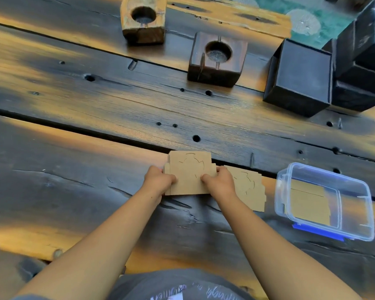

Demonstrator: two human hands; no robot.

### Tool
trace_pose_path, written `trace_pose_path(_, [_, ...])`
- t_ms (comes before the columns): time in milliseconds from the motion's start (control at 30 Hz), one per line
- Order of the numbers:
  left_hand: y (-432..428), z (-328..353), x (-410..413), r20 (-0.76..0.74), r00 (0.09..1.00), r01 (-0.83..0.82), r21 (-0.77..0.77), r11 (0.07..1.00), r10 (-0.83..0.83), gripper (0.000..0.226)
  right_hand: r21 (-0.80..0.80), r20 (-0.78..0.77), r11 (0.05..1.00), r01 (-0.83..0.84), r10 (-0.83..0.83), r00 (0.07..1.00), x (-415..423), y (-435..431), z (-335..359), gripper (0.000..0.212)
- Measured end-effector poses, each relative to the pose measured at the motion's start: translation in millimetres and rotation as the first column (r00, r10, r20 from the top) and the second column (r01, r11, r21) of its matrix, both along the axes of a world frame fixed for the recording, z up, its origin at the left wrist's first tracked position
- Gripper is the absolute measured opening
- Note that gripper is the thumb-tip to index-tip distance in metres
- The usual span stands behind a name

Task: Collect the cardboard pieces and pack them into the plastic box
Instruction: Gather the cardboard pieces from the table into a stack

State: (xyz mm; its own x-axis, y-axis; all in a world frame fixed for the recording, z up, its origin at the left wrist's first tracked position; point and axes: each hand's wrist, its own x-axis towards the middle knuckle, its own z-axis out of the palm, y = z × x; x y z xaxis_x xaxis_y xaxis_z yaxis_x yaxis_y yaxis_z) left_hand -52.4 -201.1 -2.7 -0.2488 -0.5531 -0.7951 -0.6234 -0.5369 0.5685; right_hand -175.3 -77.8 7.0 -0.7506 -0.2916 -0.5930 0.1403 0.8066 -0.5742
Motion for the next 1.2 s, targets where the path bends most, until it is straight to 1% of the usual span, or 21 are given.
trace_pose_path(67, [15.9, 6.0, -15.1, -0.002, 0.999, 0.038, -0.049, 0.998, -0.038, 0.035, 0.010, -0.016, 1.000, 0.030, -0.030, 0.999, -9.3, 20.5, 4.2, 0.036])
trace_pose_path(200, [52.1, 11.8, -45.3, 0.026, 0.988, 0.157, -0.142, 0.977, -0.154, 0.033, 0.019, -0.038, 0.993, 0.115, -0.114, 0.993, -25.8, 61.2, 8.7, 0.034])
trace_pose_path(367, [89.9, 12.1, -75.1, 0.040, 0.966, 0.260, -0.155, 0.953, -0.257, 0.026, 0.009, -0.044, 0.980, 0.197, -0.196, 0.980, -43.8, 98.5, 10.0, 0.028])
trace_pose_path(533, [113.7, 7.0, -96.2, 0.066, 0.952, 0.306, -0.157, 0.939, -0.299, 0.033, 0.029, -0.041, 0.977, 0.209, -0.208, 0.977, -58.7, 123.6, 4.3, 0.032])
trace_pose_path(700, [127.2, 1.6, -112.3, 0.088, 0.944, 0.327, -0.166, 0.930, -0.316, 0.031, 0.055, -0.062, 0.973, 0.224, -0.221, 0.973, -67.3, 132.5, -0.7, 0.038])
trace_pose_path(833, [134.0, -5.8, -116.6, 0.141, 0.925, 0.374, -0.172, 0.911, -0.353, 0.039, 0.080, -0.021, 0.979, 0.190, -0.189, 0.982, -75.9, 138.0, -7.0, 0.041])
trace_pose_path(967, [136.2, -8.2, -116.6, 0.198, 0.903, 0.417, -0.198, 0.887, -0.380, 0.029, 0.154, -0.022, 0.981, 0.118, -0.116, 0.993, -81.7, 138.7, -10.8, 0.046])
trace_pose_path(1033, [135.0, -7.9, -117.8, 0.219, 0.898, 0.425, -0.212, 0.880, -0.381, 0.032, 0.131, -0.004, 0.983, 0.126, -0.126, 0.992, -82.8, 138.6, -10.4, 0.050])
trace_pose_path(1133, [135.8, -7.9, -118.6, 0.226, 0.906, 0.405, -0.211, 0.889, -0.359, 0.044, 0.076, 0.008, 0.986, 0.145, -0.146, 0.989, -82.6, 139.2, -10.3, 0.055])
trace_pose_path(1200, [138.6, -7.5, -119.5, 0.218, 0.912, 0.389, -0.185, 0.902, -0.349, 0.054, 0.066, 0.010, 0.988, 0.138, -0.139, 0.990, -81.6, 140.2, -11.2, 0.052])
